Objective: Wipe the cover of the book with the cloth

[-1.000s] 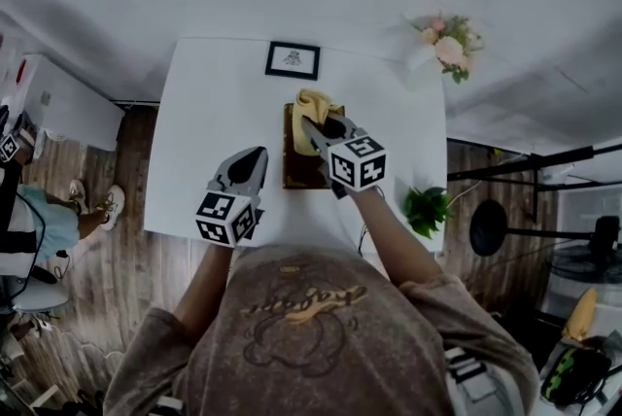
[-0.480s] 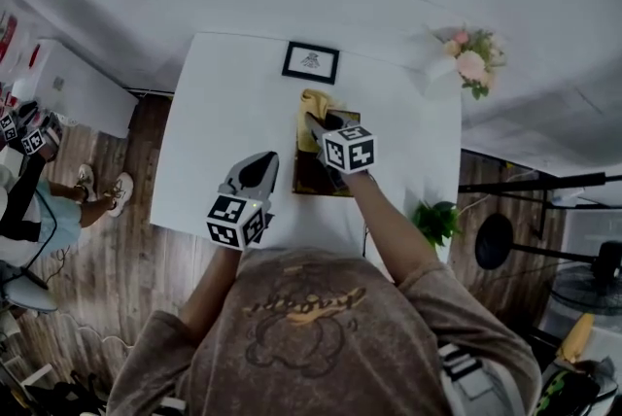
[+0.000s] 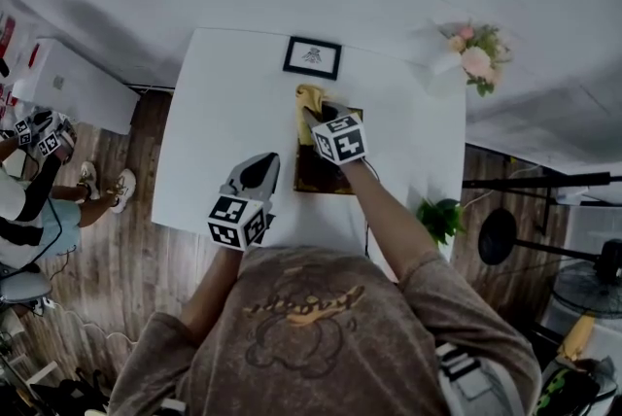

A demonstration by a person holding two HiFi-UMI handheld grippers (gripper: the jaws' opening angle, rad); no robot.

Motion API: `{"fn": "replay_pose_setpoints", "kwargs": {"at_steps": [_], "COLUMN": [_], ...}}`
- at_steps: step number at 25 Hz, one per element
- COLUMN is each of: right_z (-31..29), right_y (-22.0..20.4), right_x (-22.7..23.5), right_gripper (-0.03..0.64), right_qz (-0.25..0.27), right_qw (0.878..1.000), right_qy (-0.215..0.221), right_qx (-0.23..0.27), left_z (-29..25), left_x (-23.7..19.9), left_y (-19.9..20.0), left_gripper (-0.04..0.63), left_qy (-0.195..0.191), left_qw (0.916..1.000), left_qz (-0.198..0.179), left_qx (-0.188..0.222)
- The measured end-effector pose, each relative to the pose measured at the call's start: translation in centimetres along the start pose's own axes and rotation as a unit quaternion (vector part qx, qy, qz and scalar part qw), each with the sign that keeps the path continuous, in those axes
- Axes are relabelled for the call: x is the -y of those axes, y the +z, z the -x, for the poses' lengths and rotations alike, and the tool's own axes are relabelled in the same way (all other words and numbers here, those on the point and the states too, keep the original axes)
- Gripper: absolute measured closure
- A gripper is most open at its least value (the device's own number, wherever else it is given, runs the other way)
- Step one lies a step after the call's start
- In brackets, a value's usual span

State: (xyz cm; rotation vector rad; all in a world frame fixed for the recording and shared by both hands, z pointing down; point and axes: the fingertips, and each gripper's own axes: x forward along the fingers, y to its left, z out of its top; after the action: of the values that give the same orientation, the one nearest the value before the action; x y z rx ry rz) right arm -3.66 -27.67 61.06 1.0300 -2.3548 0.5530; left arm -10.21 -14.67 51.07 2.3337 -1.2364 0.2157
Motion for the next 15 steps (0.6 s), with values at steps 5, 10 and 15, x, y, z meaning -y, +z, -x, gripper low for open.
{"fn": "replay_pose_setpoints", "kwargs": {"at_steps": [5,10,15], "right_z": [-0.2,0.0,0.6], "right_y": [-0.3,-0.6,-1.0], "right_x": [0.1,0.9,2.4], "right_gripper": [0.554,0.553,0.552], "right_qz": [0.024,0.038,0.034], "right_qw": [1.0,0.999,0.998], "right_qy": [-0.002,-0.015,-0.031], "right_qx": [-0.016,-0.026,-0.03], "left_z": [-0.4,-0.6,-0.6], "left_x": [0.5,0.7,0.8], "left_y": [-0.2,-0.2,-0.5], "left_gripper": [0.591,0.591,0.591], "left_qy": [-0.009,-0.016,-0.019], "left_qw": [0.9999,0.9999,0.9998], "left_qz": [0.003,0.003,0.005], "left_qx": [-0.003,-0.005,-0.006]}}
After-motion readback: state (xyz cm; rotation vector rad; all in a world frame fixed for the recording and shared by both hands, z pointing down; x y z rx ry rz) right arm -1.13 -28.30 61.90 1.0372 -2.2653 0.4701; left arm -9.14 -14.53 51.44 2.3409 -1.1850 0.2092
